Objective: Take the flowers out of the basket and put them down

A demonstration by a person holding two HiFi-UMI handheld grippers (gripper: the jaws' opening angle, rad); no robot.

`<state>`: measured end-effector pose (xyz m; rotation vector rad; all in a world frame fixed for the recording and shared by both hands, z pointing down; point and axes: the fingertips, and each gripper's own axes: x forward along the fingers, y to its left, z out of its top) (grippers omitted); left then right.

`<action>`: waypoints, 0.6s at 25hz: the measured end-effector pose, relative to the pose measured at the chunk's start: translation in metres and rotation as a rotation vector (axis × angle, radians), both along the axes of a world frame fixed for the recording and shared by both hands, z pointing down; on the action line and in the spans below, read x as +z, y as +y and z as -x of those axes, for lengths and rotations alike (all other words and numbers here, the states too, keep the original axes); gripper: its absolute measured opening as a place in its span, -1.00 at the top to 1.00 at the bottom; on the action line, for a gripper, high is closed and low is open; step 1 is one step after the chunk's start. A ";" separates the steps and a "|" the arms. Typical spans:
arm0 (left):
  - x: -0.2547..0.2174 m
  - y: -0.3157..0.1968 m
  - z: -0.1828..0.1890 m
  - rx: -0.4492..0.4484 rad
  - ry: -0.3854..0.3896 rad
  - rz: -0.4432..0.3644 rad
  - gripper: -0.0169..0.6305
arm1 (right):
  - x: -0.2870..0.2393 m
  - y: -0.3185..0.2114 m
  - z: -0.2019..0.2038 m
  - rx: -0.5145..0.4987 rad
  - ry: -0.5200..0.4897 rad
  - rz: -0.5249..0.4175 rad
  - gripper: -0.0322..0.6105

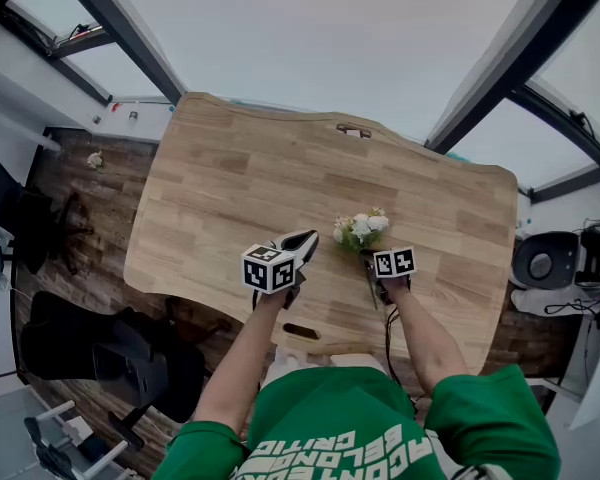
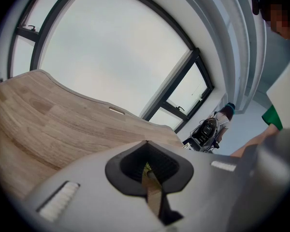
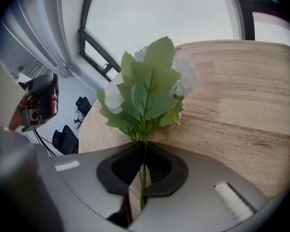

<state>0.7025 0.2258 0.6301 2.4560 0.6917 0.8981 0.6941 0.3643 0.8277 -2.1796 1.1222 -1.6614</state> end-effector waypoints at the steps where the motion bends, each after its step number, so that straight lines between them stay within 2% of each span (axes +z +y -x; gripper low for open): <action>1: 0.001 -0.001 0.000 0.001 -0.001 -0.002 0.90 | 0.001 0.001 0.000 0.001 -0.001 0.003 0.85; 7: 0.000 -0.002 0.002 0.001 -0.001 -0.002 0.90 | 0.000 0.002 -0.001 0.011 0.003 0.003 0.75; 15: -0.005 -0.002 0.004 0.021 0.014 -0.001 0.90 | -0.014 0.010 -0.008 0.066 0.029 0.000 0.35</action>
